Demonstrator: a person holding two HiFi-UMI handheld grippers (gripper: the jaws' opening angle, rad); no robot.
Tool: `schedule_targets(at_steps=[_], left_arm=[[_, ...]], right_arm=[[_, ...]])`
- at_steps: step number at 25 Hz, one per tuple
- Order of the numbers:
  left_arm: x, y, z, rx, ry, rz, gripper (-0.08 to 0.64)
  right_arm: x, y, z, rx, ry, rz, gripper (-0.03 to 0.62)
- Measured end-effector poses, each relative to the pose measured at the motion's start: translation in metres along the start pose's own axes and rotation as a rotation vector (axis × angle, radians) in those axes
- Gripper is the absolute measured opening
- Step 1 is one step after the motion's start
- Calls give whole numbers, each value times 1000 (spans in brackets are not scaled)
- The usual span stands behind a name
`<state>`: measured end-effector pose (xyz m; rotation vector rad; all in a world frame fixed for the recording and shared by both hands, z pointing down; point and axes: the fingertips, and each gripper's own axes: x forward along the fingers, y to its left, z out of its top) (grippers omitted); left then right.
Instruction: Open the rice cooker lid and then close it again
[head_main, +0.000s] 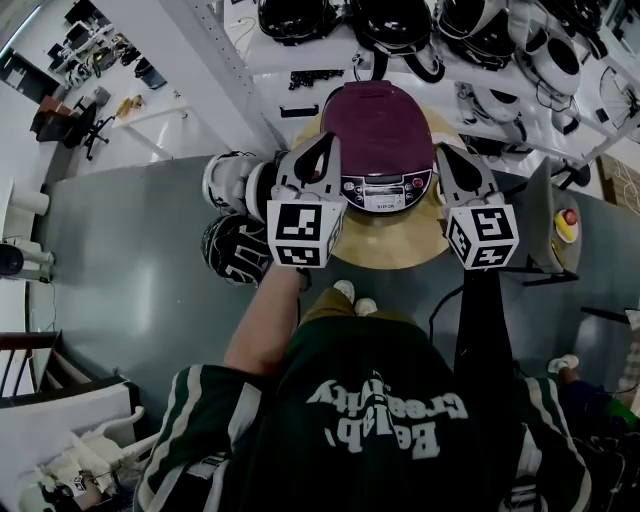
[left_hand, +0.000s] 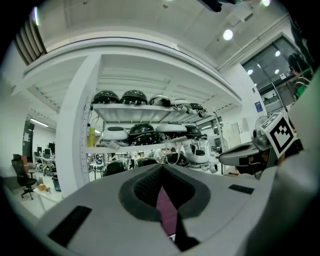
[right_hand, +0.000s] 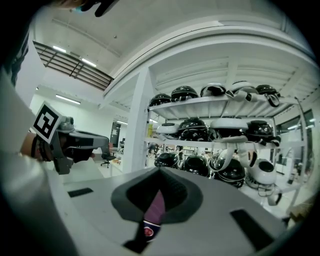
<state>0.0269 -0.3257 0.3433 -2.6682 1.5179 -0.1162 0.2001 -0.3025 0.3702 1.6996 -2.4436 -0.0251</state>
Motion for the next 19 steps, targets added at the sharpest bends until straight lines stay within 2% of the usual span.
schedule_targets(at_steps=[19], left_arm=[[6,-6,-7,3,12,-19,0]], right_arm=[[6,-4,-1,18,-6,12,3]])
